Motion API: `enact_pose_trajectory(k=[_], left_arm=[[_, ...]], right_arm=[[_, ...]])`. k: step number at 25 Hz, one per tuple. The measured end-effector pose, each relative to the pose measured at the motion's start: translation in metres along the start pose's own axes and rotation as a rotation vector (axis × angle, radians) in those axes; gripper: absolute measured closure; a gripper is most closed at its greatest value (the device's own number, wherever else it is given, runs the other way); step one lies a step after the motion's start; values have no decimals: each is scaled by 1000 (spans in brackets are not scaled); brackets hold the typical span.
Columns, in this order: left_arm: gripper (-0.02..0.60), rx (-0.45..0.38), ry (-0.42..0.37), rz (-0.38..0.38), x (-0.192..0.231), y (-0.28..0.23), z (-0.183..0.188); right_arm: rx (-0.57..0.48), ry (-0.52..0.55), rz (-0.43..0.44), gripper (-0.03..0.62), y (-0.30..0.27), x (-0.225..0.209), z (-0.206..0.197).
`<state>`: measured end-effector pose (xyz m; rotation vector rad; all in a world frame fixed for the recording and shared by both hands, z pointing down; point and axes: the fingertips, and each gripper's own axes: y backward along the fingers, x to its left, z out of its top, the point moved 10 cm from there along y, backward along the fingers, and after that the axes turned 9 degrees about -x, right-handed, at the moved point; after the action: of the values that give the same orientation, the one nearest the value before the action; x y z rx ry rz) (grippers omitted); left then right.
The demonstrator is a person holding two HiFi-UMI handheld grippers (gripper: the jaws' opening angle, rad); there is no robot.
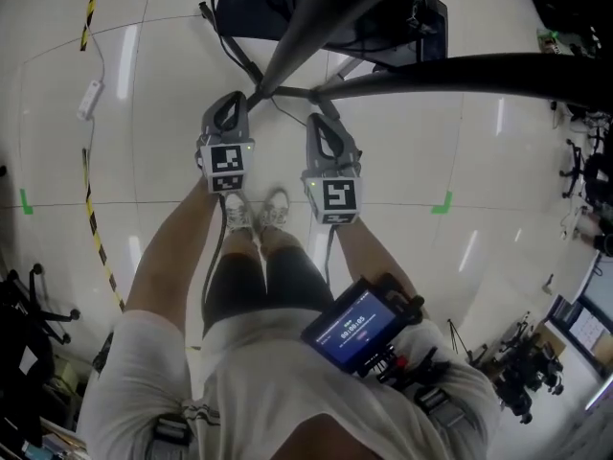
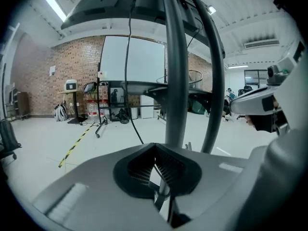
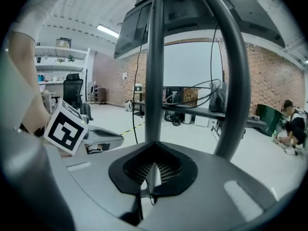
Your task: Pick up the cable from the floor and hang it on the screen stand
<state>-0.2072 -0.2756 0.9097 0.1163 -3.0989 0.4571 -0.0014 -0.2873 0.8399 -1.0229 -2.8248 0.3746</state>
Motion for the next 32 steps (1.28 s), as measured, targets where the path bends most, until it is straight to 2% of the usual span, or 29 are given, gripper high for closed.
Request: enact_pose_trajectory(k=[5,10,12,16,20,22,28,32], left_arm=[[578,-1,12,7,-2,-35,-51],[577,20,30,-14,-3,-56,-84],[547,26,40,-34,-5,-62,-92],[506,44,56,-50,-6,-76,-104],[494,50,65,-31,-3,-88,-114],[495,40,69,-34,-2,-91,-114],[497,7,74,-67,0,-98,-112],[537,7,78,-59,0,-96,-111]], right_arm=[[23,0,-12,580,-7,-6,-55],[25,1,-29,582,-10,-14,-81],[16,1,-29,581,-11,-13,-83],[2,4,-22,581,-12,-10,-85],[60,10,-20,582,-9,-14,-90],[35,13,-23,582,-9,-16,-92],[88,15,-33,581,-10,-18,-96],[61,16,-32,581,-12,-17,-95]])
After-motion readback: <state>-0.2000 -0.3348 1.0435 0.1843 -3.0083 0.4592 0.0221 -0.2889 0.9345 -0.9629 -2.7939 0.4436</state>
